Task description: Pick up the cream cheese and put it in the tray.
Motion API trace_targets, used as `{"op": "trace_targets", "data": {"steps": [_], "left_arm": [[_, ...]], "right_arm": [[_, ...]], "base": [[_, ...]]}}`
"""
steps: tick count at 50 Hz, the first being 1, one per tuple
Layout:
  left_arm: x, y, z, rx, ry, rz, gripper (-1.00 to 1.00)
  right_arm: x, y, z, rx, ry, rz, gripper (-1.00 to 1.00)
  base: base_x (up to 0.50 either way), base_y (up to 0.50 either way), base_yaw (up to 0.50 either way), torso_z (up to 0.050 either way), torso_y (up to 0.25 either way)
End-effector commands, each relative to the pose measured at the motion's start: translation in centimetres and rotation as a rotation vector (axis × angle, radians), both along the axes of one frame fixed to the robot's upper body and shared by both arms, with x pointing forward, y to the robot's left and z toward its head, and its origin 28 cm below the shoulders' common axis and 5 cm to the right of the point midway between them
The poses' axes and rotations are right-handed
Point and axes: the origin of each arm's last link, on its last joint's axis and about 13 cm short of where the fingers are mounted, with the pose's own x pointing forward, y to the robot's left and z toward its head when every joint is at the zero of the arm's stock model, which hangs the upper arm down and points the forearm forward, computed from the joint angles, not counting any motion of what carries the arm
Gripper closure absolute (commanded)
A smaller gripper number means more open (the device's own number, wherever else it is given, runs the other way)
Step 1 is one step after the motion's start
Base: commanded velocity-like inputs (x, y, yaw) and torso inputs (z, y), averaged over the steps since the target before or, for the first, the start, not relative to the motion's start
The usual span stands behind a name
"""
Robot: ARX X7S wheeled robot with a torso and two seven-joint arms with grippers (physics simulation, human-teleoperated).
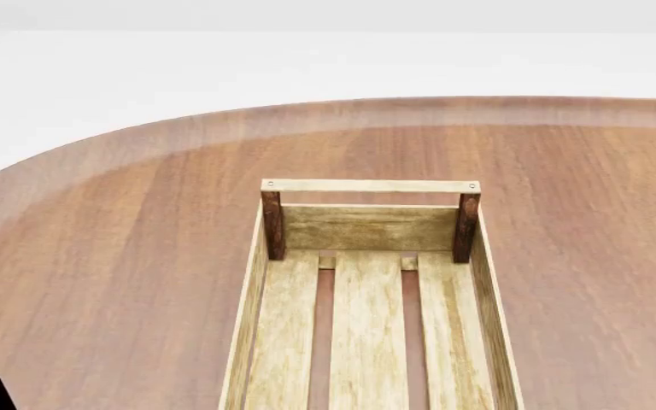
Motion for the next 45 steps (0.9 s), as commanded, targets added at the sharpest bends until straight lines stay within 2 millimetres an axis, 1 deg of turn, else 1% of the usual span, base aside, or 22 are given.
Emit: {"op": "trace_targets", "data": {"steps": [1,4,9,13,26,36,45], "left_arm": [[0.0,0.0,0.0,0.001,-0.001,0.002,-1.0],[0.0,0.0,0.0,0.0,-0.001,0.002,-1.0],[0.0,0.0,0.0,0.003,0.001,0.002,-1.0],[0.1,0.0,-0.1,0.004,0.004,0.0,-1.0],[0.1,-0.1,-0.1,0.006,0.007,-0.002,-1.0],[0.2,-0.1,-0.2,0.008,0.011,-0.002,-1.0],[0.2,-0.1,-0.2,0.008,0.01,-0.001,-1.0]], "right_arm": [[2.3,-0.1,1.4,-0.075,0.013,0.078,1.0],[2.8,0.0,1.7,-0.086,0.02,0.089,1.0],[4.3,0.1,2.9,-0.114,0.034,0.129,1.0],[5.0,0.4,3.5,-0.126,0.041,0.151,1.0],[8.1,0.5,4.0,-0.138,0.119,0.235,1.0],[9.9,0.4,4.6,-0.154,0.147,0.263,1.0],[11.4,1.5,5.4,-0.175,0.162,0.344,1.0]], "base": [[0.0,0.0,0.0,0.0,0.0],[0.0,0.0,0.0,0.0,0.0],[0.0,0.0,0.0,0.0,0.0],[0.0,0.0,0.0,0.0,0.003],[0.0,0.0,0.0,0.0,0.0],[0.0,0.0,0.0,0.0,0.001],[0.0,0.0,0.0,0.0,0.0]]}}
